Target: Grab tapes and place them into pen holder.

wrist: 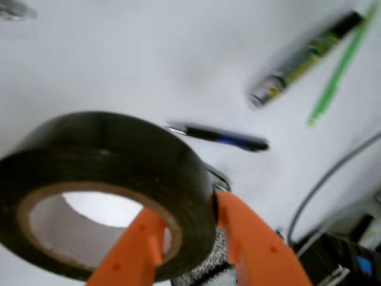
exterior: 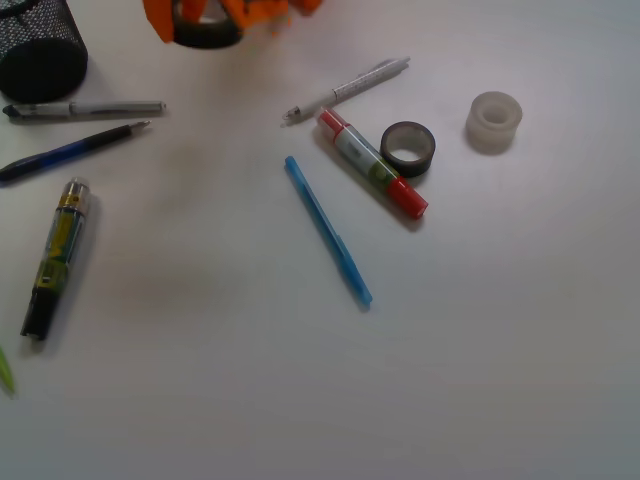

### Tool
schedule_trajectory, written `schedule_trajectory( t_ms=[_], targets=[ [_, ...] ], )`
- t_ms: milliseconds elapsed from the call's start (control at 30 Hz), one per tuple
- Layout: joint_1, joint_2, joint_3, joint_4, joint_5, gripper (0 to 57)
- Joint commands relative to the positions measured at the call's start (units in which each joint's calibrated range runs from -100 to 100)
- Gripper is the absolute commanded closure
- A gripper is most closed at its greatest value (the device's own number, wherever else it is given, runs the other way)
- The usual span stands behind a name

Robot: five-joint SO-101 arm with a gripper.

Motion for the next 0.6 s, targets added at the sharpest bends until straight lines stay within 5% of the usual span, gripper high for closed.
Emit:
schedule_trajectory(
  t_ms=[0,300,567],
  targets=[
    [6.31,-3.50,-11.28,0.03,4.25,57.2],
    [20.44,2.53,-12.55,-26.30,8.06,57.2],
    [26.42,19.45,-33.47,-18.52,9.52,57.2]
  ],
)
